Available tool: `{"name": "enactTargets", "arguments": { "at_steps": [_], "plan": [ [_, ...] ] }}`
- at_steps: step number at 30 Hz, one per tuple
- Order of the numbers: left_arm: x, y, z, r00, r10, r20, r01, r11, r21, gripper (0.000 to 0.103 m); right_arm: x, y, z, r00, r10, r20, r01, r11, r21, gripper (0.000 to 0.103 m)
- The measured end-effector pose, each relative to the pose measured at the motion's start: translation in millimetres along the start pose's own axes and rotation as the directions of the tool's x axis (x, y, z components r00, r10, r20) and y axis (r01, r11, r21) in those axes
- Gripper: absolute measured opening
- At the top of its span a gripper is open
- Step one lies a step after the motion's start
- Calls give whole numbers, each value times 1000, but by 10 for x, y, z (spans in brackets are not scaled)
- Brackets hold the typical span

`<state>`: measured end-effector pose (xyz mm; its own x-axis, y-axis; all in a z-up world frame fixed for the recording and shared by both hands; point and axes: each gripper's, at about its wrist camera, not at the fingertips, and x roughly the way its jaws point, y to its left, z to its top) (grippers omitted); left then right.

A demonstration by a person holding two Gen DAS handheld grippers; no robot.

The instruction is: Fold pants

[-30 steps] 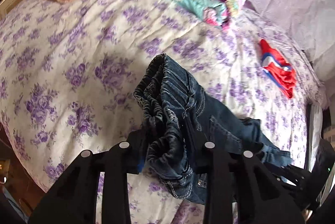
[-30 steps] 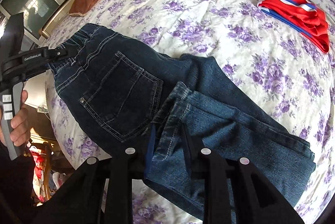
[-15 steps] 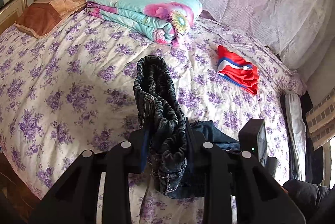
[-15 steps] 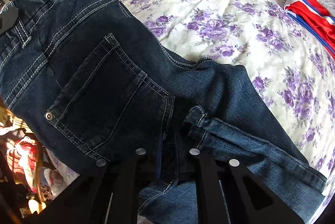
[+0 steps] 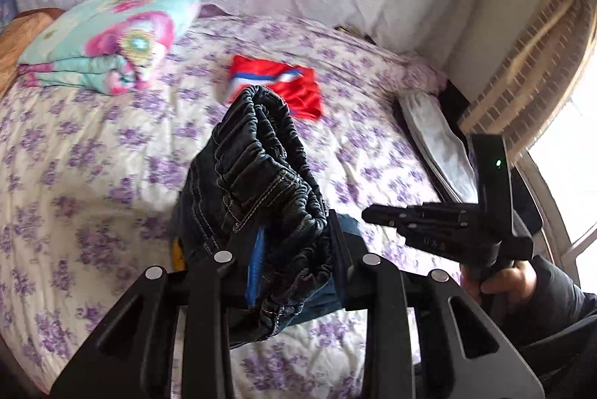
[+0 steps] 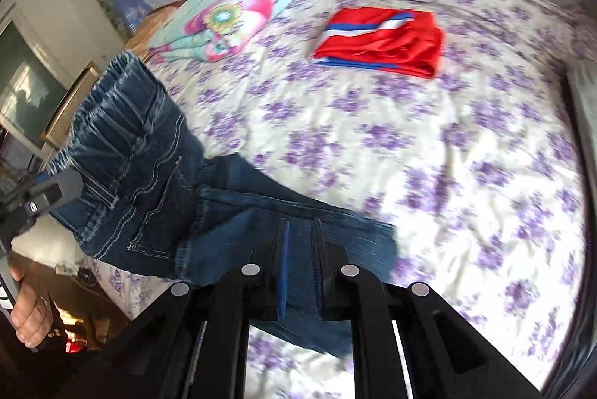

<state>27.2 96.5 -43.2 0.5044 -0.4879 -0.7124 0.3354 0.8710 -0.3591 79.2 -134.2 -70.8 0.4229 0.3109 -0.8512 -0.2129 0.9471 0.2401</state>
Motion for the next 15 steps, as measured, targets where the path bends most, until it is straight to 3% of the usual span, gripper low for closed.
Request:
{"name": "enactTargets", "arguments": {
  "at_steps": [2,4,7,8,12,14,15],
  "plan": [
    [325,-258,-79,993,-90,-79,92,995,28,30,-155,-303,-153,998,-54,18,53,997,64,12],
    [727,-488,-217,974,-151,-167,164,984,70,26,-255,-584,-342,996,-91,20,88,988,125,12],
    [1602,-619,-563,929,-99,-356,147,983,110,27,-162,-828,-613,994,-108,-3,107,975,194,12],
    [1777,-578,-644,920,-102,-379,149,984,99,27,-119,-876,-679,994,-107,-14,108,973,204,12],
    [1666,-492,-509,897,-208,-390,234,972,20,27,-104,-820,-767,998,-62,-21,65,978,199,12],
    [1520,-491,-454,884,-254,-392,276,961,-2,37,-180,-678,-673,999,-39,5,38,988,149,18],
    [1414,-488,-438,884,-273,-379,290,957,-13,52,-224,-612,-615,1000,-20,20,17,992,125,26]
  ]
}}
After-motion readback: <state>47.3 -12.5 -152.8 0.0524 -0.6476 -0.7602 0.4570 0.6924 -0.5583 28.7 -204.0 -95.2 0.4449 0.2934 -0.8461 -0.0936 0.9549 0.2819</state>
